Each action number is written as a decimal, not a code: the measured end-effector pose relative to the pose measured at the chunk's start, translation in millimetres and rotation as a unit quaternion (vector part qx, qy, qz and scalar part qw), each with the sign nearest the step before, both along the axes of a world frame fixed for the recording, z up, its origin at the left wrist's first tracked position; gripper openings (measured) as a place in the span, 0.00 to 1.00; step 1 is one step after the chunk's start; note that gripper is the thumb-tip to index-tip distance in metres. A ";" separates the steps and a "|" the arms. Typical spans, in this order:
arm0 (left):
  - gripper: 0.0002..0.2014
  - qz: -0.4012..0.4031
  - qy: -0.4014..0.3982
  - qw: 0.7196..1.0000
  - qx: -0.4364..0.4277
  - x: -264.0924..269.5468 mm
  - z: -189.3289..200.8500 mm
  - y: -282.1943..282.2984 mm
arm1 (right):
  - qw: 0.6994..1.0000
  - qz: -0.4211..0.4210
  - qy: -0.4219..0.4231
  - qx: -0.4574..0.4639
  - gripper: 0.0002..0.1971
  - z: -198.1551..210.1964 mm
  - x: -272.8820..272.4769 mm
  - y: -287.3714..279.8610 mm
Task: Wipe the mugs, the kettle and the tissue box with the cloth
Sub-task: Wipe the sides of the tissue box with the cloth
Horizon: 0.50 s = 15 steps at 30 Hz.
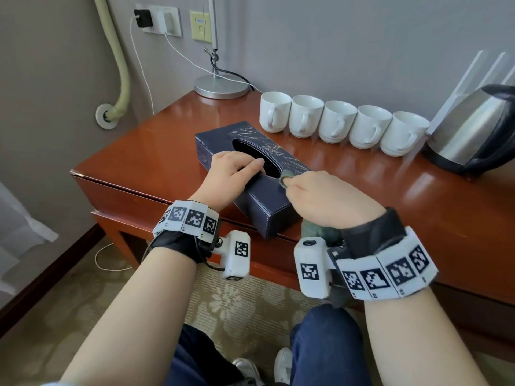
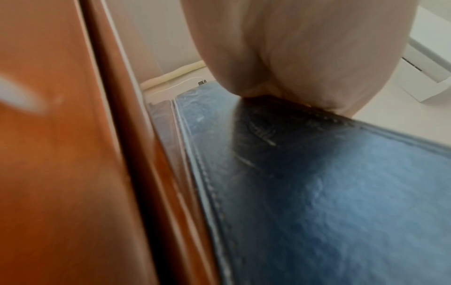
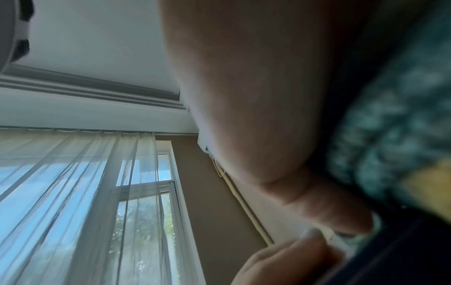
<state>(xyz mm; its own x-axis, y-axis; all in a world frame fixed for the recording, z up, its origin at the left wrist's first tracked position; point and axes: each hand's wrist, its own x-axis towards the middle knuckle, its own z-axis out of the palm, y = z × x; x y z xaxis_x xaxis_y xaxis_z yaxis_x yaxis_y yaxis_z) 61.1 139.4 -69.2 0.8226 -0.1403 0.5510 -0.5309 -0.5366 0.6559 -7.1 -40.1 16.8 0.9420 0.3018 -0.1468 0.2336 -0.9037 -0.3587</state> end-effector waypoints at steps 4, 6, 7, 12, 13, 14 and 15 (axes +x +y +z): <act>0.18 -0.004 0.007 1.000 -0.006 -1.3 -0.2 1.2 | 0.999 0.028 0.027 0.035 0.17 -6.9 2.0 5.0; 0.18 -0.010 0.028 0.999 -0.023 -1.6 -0.2 2.5 | 0.999 0.022 0.041 0.024 0.16 0.0 0.0 -8.5; 0.20 -0.010 0.036 0.999 -0.033 -1.7 -0.4 2.5 | 0.999 0.009 0.040 0.011 0.15 4.1 -0.4 -13.7; 0.21 0.018 0.020 1.000 -0.011 -4.9 -0.4 -1.0 | 0.999 -0.015 0.021 -0.037 0.14 3.8 14.5 6.3; 0.20 0.020 0.009 1.000 0.001 -5.1 -0.2 -0.6 | 0.999 -0.004 0.013 -0.044 0.13 1.5 17.0 15.0; 0.20 0.019 -0.001 1.000 0.008 -5.2 -0.1 -0.3 | 0.999 0.006 0.004 -0.054 0.12 0.7 18.4 21.8; 0.20 0.018 -0.011 1.000 0.011 -5.2 -0.1 -0.3 | 0.998 0.013 -0.006 -0.067 0.12 2.4 18.2 26.6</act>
<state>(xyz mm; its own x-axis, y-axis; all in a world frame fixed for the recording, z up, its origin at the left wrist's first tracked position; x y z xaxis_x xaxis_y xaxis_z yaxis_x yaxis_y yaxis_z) 55.9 139.1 -69.3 0.8152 -0.1238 0.5658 -0.5254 -0.5692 0.6324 11.1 -13.6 19.2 0.9361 0.3042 -0.1768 0.2604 -0.9369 -0.2332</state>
